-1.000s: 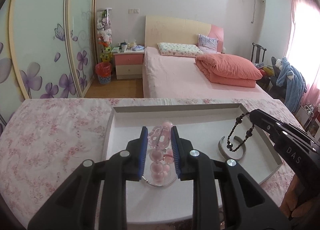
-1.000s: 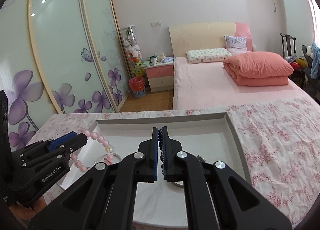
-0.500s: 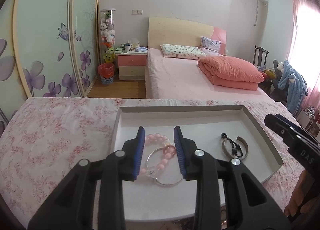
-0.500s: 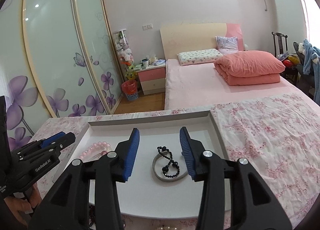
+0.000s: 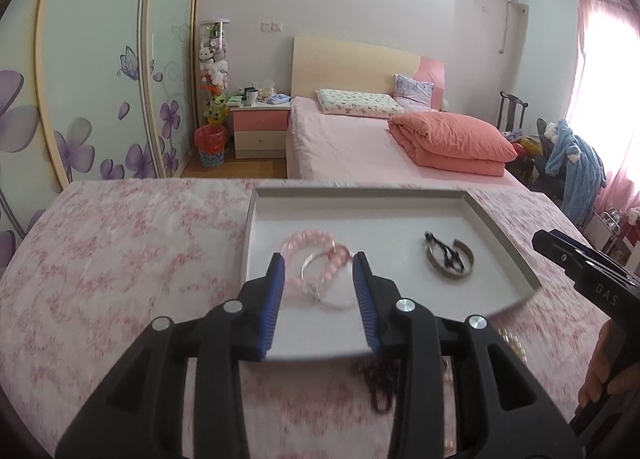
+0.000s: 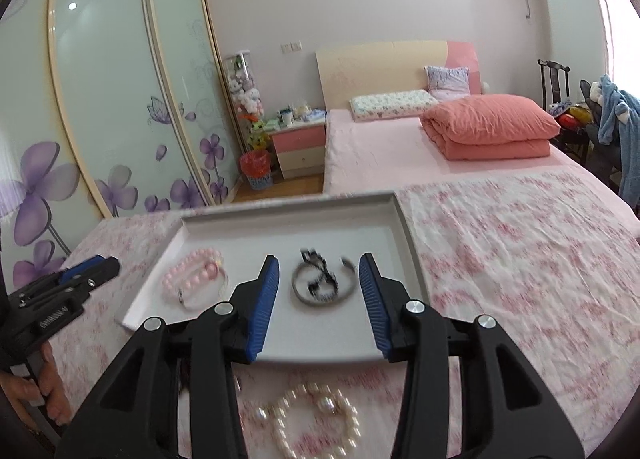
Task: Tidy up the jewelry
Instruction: 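Withdraw both tools from the tray toward the pearl bracelets, then grasp the white pearl bracelet with the right tool while the left grasps the pink pearl bracelet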
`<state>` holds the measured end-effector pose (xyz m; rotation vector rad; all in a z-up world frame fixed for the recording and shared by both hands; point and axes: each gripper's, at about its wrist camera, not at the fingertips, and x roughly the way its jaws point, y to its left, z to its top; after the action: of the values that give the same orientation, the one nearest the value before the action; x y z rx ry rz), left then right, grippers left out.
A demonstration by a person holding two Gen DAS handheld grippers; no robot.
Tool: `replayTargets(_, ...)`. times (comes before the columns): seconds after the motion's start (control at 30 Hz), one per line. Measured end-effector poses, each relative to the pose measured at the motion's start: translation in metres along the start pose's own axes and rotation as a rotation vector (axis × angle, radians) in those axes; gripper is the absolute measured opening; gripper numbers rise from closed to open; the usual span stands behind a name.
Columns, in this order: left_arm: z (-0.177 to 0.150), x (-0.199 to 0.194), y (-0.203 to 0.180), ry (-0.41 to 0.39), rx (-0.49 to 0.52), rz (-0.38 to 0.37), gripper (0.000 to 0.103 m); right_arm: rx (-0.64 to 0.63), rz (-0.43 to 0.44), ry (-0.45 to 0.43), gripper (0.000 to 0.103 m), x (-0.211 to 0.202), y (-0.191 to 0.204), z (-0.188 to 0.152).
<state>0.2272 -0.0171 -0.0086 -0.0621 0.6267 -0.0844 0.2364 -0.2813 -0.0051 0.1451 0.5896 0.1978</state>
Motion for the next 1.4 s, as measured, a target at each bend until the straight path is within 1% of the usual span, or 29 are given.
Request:
replayTargets(0.1,-0.013,-0.009,0.002,0.018,-0.005,-0.02,0.039,-0.009,-0.008,0.049,0.041,-0.003,-0.005,-0.012)
replayTargets(0.2,-0.025,-0.017,0.002,0.04,-0.007,-0.041,0.04,-0.032,-0.021,0.114,0.038,-0.005,-0.008,-0.032)
replayTargets(0.33,-0.042,-0.027,-0.001,0.065,-0.001,-0.069,0.042,-0.043,-0.022,0.204,0.029,-0.002,-0.012,-0.055)
replayTargets(0.4,-0.049,-0.029,-0.005,0.08,0.008,-0.086,0.043,-0.044,-0.026,0.243,0.027,0.0,-0.013,-0.065)
replayTargets(0.6,-0.064,-0.029,-0.026,0.14,0.053,-0.144,0.043,-0.059,-0.032,0.282,0.026,0.004,-0.011,-0.075)
replayTargets(0.63,-0.066,-0.028,-0.029,0.148,0.059,-0.15,0.044,-0.067,-0.035,0.288,0.025,0.006,-0.009,-0.076)
replayTargets(0.67,-0.068,-0.027,-0.033,0.159,0.067,-0.157,0.044,-0.077,-0.044,0.295,0.02,0.007,-0.007,-0.078)
replayTargets(0.7,-0.07,-0.026,-0.038,0.171,0.077,-0.166,0.045,-0.089,-0.057,0.312,0.018,0.01,-0.007,-0.081)
replayTargets(0.77,-0.075,-0.023,-0.047,0.19,0.095,-0.173,0.046,-0.101,-0.071,0.309,0.012,0.011,-0.006,-0.083)
replayTargets(0.97,-0.087,-0.005,-0.067,0.261,0.144,-0.16,0.048,-0.093,-0.08,0.308,0.011,0.007,-0.011,-0.086)
replayTargets(1.13,-0.097,0.012,-0.082,0.317,0.187,-0.119,0.048,-0.086,-0.074,0.308,0.011,0.006,-0.013,-0.086)
replayTargets(1.27,-0.1,0.015,-0.081,0.319,0.207,-0.077,0.048,-0.077,-0.067,0.309,0.011,0.005,-0.014,-0.086)
replayTargets(1.4,-0.1,0.014,-0.065,0.324,0.198,-0.044,0.049,-0.072,-0.063,0.309,0.011,0.005,-0.015,-0.085)
